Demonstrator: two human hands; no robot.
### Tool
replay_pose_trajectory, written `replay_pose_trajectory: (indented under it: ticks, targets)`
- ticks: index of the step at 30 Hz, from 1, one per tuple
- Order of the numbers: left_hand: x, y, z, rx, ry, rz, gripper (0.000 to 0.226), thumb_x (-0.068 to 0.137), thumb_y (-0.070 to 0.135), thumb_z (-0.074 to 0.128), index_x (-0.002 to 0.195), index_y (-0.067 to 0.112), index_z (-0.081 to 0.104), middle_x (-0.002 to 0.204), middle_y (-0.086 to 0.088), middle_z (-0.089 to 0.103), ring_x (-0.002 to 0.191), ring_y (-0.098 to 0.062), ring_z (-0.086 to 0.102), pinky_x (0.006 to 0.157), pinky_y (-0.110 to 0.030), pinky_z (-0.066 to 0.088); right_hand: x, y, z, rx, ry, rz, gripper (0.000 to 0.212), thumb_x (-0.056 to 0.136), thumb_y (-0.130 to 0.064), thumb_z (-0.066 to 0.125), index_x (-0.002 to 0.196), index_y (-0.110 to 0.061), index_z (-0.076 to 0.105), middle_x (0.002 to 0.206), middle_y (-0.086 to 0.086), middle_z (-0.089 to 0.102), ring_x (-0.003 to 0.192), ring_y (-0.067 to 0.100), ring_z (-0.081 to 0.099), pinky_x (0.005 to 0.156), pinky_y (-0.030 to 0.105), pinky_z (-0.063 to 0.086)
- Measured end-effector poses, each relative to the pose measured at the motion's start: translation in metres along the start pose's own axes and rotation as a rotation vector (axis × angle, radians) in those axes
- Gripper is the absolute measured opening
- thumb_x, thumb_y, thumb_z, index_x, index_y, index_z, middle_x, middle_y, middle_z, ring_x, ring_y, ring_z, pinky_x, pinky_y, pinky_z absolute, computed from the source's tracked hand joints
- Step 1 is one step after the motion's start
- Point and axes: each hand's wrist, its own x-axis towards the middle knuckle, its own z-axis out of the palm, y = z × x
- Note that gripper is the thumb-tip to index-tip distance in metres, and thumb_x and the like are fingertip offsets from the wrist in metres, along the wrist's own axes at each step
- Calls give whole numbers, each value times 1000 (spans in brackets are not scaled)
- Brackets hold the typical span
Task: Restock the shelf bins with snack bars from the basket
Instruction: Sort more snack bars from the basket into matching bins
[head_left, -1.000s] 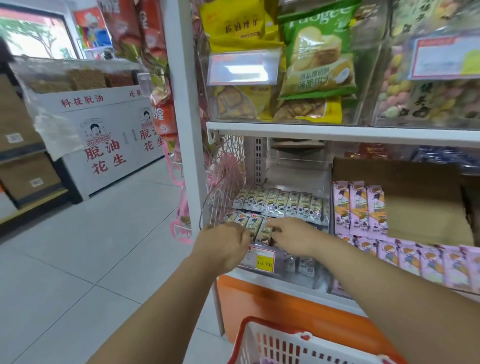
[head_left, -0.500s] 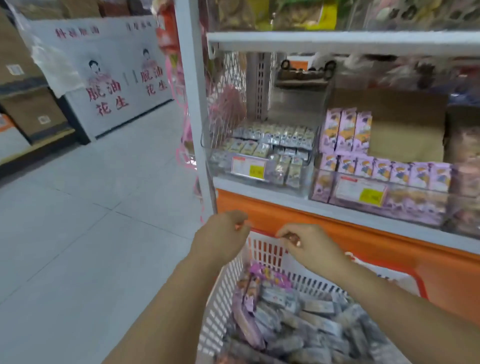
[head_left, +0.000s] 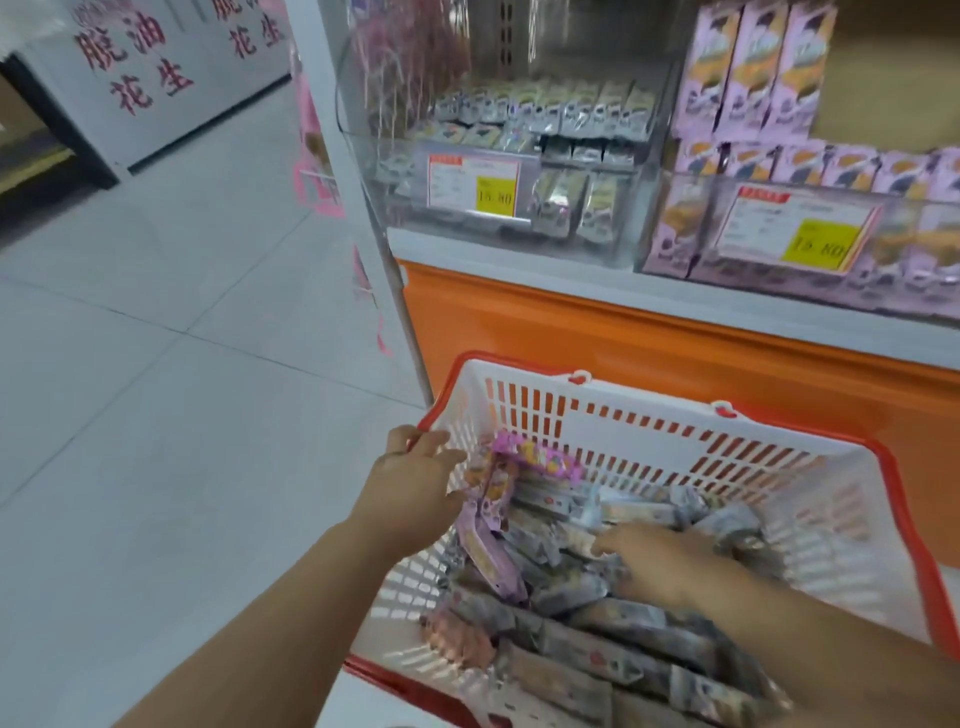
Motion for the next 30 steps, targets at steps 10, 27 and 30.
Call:
replay_pose_trajectory:
  ticks: [10, 27, 30]
  targets:
    - [-7, -11, -8, -113, -40, 37, 46, 97, 37, 46, 142, 27, 41, 152, 5, 31, 141, -19, 19, 113, -33, 25, -8, -16, -15, 184, 165, -68, 32, 85, -22, 63, 116, -27, 57, 111, -7, 59, 96, 15, 60, 74, 25, 48]
    - [-68, 59, -133, -1454, 222, 34, 23, 99, 38, 43, 100, 28, 63, 103, 5, 70, 90, -14, 70, 86, -31, 52, -179, -113, -202, 117, 860, -384, 24, 86, -20, 61, 106, -24, 49, 81, -2, 57, 67, 10, 55, 56, 26, 42]
    - [-60, 70, -153, -1619, 360, 61, 24, 100, 32, 44, 115, 25, 61, 104, -1, 72, 92, -18, 70, 88, -38, 54, -172, -125, -210, 149, 1027, -413, 26, 84, -20, 61, 105, -28, 48, 90, -5, 58, 79, 14, 56, 67, 35, 49]
